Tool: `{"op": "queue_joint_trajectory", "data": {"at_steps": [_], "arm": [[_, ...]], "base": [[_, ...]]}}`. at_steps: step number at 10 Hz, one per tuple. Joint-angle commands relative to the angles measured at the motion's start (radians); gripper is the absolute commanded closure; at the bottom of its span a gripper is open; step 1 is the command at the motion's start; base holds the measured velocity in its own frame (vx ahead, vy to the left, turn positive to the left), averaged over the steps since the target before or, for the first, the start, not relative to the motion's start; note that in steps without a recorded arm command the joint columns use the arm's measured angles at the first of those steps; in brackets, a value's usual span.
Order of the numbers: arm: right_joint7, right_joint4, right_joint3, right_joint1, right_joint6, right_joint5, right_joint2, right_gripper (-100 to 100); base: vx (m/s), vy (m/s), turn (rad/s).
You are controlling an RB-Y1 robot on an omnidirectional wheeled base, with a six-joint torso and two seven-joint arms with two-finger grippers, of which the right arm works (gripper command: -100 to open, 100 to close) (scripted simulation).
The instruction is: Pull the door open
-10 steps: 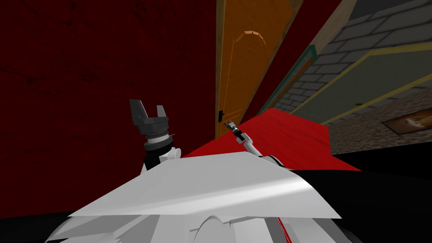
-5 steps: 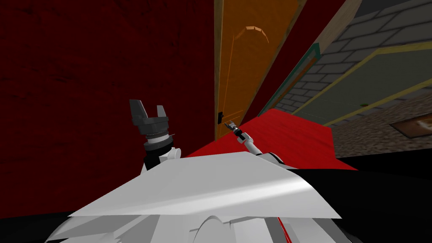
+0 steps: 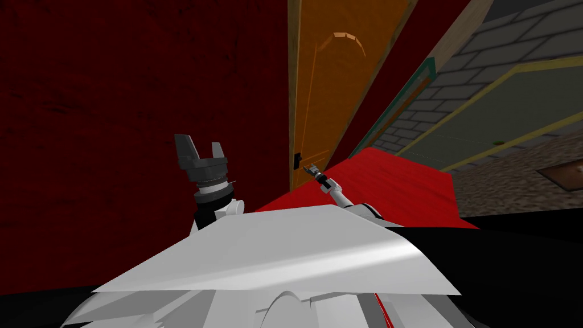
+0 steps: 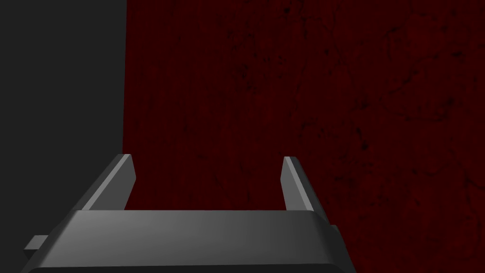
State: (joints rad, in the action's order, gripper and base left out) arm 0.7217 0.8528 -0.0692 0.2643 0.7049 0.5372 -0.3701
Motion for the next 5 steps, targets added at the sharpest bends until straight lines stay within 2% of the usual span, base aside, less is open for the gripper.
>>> {"op": "queue_joint_trajectory", "data": {"at_steps": [1,5], "arm": [[0.005,-0.003,0.002,0.002,-0.004,-0.001,0.004,-100],[0.02,-0.011,0.012,0.009,-0.019,-0.003,0.018,-100]], "base": [[0.185,0.031,0.04],[0.199,0.092,0.043]]}}
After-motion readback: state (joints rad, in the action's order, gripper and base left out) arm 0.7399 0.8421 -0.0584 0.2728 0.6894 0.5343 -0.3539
